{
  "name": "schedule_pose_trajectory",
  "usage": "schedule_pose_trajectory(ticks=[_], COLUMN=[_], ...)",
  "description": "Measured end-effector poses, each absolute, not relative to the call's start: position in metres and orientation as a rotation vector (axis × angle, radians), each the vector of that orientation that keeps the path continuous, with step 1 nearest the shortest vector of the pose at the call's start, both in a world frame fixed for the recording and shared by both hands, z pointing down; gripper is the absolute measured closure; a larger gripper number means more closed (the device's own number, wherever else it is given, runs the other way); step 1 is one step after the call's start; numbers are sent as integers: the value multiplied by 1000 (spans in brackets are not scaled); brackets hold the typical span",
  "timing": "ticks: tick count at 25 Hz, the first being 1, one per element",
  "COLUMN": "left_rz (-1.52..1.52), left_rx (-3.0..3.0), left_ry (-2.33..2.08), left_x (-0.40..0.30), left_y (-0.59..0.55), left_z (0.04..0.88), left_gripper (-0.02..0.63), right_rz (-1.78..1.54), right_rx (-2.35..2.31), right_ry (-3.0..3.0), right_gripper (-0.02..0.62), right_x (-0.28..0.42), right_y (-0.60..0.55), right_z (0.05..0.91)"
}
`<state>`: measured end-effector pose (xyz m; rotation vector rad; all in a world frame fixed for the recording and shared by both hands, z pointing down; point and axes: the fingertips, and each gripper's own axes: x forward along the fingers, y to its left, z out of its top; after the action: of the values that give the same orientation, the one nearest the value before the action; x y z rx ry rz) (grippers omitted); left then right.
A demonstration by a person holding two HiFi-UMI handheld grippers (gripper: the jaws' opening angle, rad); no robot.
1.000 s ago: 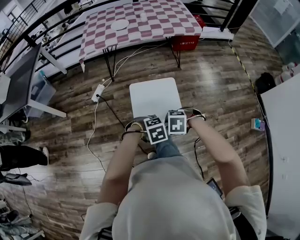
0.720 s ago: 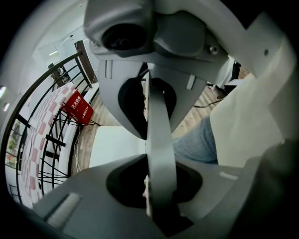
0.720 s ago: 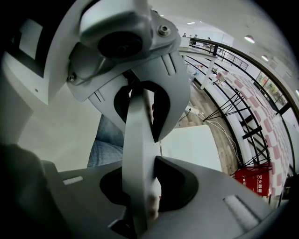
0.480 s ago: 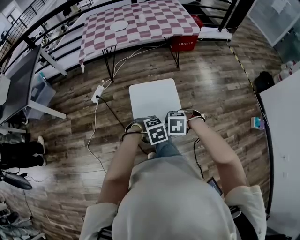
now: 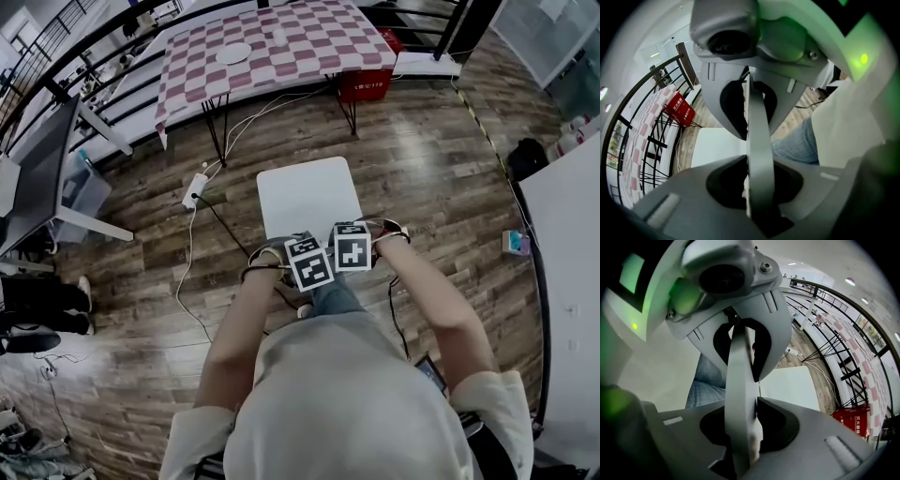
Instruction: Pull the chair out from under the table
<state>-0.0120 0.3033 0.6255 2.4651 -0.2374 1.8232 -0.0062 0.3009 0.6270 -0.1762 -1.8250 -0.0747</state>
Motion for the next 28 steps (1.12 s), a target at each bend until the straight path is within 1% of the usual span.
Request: schedule_pose_trajectory(ticks=[19,28], left_rz=[1830,1851], left_rx=[2490,2486], left_ry=[-209,-230], left_x=[-29,-40], left_y=[312,316], left_z=[581,557], left_gripper=[523,525], right_rz=[-147,-115], right_rx=[-163,-124], right_ry=[-1795,-1809], right_gripper=[514,522], right_x=[6,10], right_y=[302,302], right_z=[587,564])
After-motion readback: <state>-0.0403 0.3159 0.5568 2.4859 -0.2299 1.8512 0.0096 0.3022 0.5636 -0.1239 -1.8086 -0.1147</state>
